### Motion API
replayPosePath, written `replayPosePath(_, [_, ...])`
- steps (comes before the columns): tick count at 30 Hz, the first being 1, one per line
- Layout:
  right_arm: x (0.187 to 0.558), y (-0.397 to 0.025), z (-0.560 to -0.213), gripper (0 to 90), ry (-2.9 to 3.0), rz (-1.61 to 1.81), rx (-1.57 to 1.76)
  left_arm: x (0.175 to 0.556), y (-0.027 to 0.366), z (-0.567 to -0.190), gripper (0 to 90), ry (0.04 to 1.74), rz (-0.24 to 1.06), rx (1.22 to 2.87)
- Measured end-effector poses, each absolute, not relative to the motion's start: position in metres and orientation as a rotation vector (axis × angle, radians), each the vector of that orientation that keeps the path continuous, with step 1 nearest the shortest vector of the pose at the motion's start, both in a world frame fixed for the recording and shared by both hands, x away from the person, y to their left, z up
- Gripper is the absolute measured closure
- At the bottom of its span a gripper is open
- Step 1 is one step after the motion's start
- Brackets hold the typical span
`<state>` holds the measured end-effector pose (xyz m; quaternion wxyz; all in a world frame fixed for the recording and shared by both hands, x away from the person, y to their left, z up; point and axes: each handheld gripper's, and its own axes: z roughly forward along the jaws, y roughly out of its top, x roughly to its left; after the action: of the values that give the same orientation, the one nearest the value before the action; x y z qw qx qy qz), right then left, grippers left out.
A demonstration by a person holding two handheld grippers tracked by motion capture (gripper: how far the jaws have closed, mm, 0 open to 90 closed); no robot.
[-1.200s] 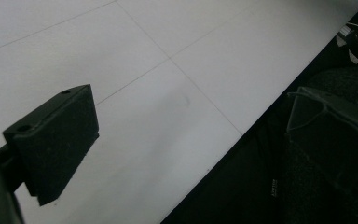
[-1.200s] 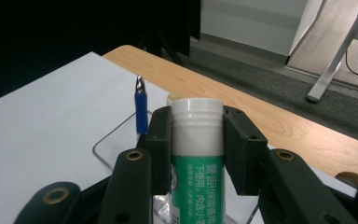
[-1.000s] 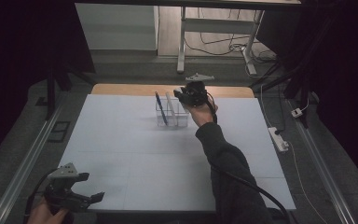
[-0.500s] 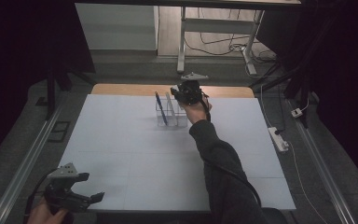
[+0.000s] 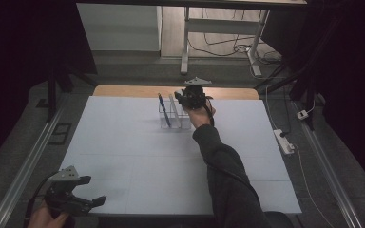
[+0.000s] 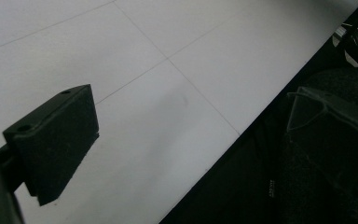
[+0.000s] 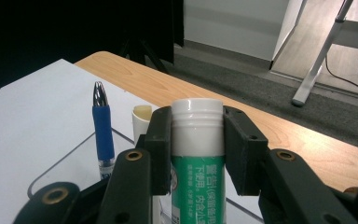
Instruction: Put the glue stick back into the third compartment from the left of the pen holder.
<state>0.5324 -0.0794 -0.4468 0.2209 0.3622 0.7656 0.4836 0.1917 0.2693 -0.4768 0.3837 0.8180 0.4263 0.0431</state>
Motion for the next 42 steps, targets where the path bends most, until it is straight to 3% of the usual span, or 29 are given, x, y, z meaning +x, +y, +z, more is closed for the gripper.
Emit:
replayPosePath(15, [0.525,-0.085,-0.457,62.0,2.150,1.321,0.998,0.191,0.269,-0.477,2.1,1.084,0.112,2.090])
replayPosePath(33, [0.519,-0.090,-0.434,26.5,2.281,1.316,0.965,0.192,0.268,-0.477,2.2,1.083,0.114,2.098])
replayPosePath(39, [0.513,-0.095,-0.429,7.5,2.365,1.252,0.930,0.192,0.268,-0.477,2.2,1.086,0.113,2.098])
replayPosePath(42, [0.508,-0.098,-0.428,4.4,2.390,1.230,0.919,0.192,0.268,-0.477,2.2,1.087,0.113,2.097])
